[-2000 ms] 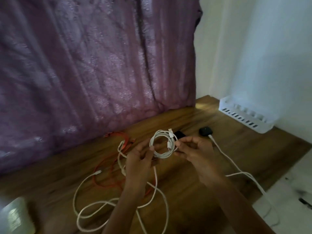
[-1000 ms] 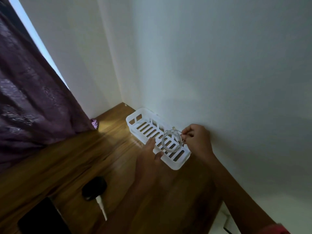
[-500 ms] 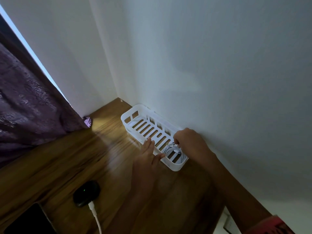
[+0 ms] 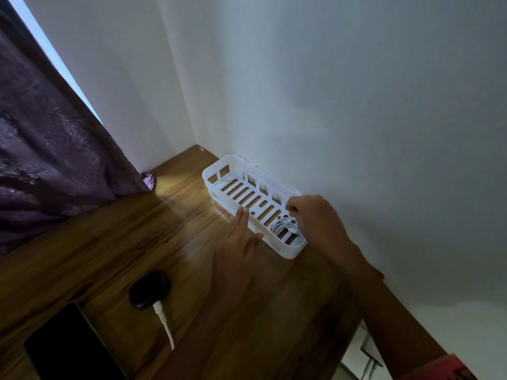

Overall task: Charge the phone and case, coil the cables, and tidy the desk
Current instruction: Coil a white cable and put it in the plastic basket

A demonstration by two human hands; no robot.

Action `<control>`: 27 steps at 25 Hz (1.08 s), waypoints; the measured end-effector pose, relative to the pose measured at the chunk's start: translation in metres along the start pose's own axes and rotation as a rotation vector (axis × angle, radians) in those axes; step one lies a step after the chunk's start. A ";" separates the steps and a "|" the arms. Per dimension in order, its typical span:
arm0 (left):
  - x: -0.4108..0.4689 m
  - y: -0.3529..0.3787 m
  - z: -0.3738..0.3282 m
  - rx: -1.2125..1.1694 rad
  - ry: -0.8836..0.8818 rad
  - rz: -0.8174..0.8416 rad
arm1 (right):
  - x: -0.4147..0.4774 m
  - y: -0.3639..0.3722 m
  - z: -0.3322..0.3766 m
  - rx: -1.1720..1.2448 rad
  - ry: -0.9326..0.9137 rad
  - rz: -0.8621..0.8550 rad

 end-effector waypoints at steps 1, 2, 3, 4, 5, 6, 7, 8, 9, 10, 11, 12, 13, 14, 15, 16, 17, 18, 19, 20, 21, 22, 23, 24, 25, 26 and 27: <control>-0.006 -0.005 0.001 -0.020 -0.029 0.019 | -0.005 -0.002 0.005 0.025 -0.017 -0.054; -0.012 -0.010 0.000 -0.048 -0.059 0.016 | -0.009 -0.004 0.011 0.042 -0.037 -0.102; -0.021 -0.018 0.000 -0.066 -0.060 -0.022 | -0.014 -0.006 0.019 0.057 -0.061 -0.143; -0.030 -0.026 -0.001 -0.064 -0.048 -0.069 | -0.019 -0.008 0.027 0.073 -0.080 -0.182; -0.041 -0.035 -0.002 -0.063 -0.031 -0.112 | -0.026 -0.009 0.038 0.096 -0.098 -0.220; -0.053 -0.046 0.000 -0.030 -0.003 -0.157 | -0.034 -0.010 0.052 0.126 -0.121 -0.251; -0.067 -0.059 0.004 -0.005 0.011 -0.211 | -0.045 -0.011 0.069 0.158 -0.148 -0.281; -0.084 -0.075 0.010 0.000 0.008 -0.263 | -0.057 -0.010 0.090 0.185 -0.178 -0.298; -0.102 -0.091 0.014 -0.014 0.001 -0.303 | -0.070 -0.009 0.110 0.208 -0.202 -0.305; -0.123 -0.108 0.020 -0.028 -0.012 -0.335 | -0.081 -0.007 0.130 0.234 -0.212 -0.292; -0.146 -0.127 0.027 -0.024 -0.014 -0.376 | -0.093 -0.003 0.153 0.273 -0.210 -0.261; -0.169 -0.144 0.034 -0.004 -0.015 -0.419 | -0.105 0.000 0.175 0.327 -0.199 -0.225; -0.193 -0.162 0.043 0.024 -0.022 -0.462 | -0.120 0.004 0.199 0.392 -0.203 -0.204; -0.220 -0.180 0.053 0.055 -0.035 -0.500 | -0.137 0.009 0.223 0.451 -0.231 -0.207; -0.247 -0.197 0.063 0.084 -0.048 -0.534 | -0.157 0.015 0.248 0.485 -0.268 -0.209; -0.279 -0.218 0.076 0.116 -0.060 -0.569 | -0.181 0.022 0.277 0.514 -0.312 -0.185; -0.307 -0.236 0.086 0.142 -0.080 -0.600 | -0.203 0.031 0.302 0.538 -0.346 -0.139; -0.334 -0.249 0.098 0.158 -0.116 -0.629 | -0.224 0.041 0.325 0.560 -0.365 -0.073; -0.360 -0.260 0.110 0.167 -0.163 -0.664 | -0.244 0.053 0.346 0.571 -0.383 -0.010; -0.387 -0.272 0.122 0.169 -0.208 -0.700 | -0.265 0.066 0.369 0.575 -0.399 0.041; -0.409 -0.279 0.130 0.165 -0.240 -0.728 | -0.281 0.078 0.386 0.567 -0.408 0.072; -0.429 -0.286 0.139 0.167 -0.271 -0.753 | -0.297 0.089 0.401 0.561 -0.422 0.092; -0.449 -0.291 0.146 0.178 -0.298 -0.775 | -0.313 0.100 0.414 0.555 -0.440 0.113; -0.469 -0.297 0.154 0.190 -0.317 -0.794 | -0.328 0.111 0.427 0.540 -0.455 0.140; -0.485 -0.301 0.160 0.200 -0.319 -0.807 | -0.343 0.119 0.437 0.518 -0.467 0.166; -0.497 -0.304 0.166 0.206 -0.320 -0.813 | -0.353 0.127 0.443 0.486 -0.477 0.185; -0.507 -0.307 0.170 0.209 -0.324 -0.814 | -0.362 0.133 0.448 0.445 -0.491 0.194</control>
Point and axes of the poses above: each hand's wrist, its own x-axis towards the middle knuckle, its own y-axis out of the palm, z = x × y, the point moved 2 cm from there along x, towards the middle knuckle, and after that the axes turned 3 degrees about -x, right-handed, at the moved point
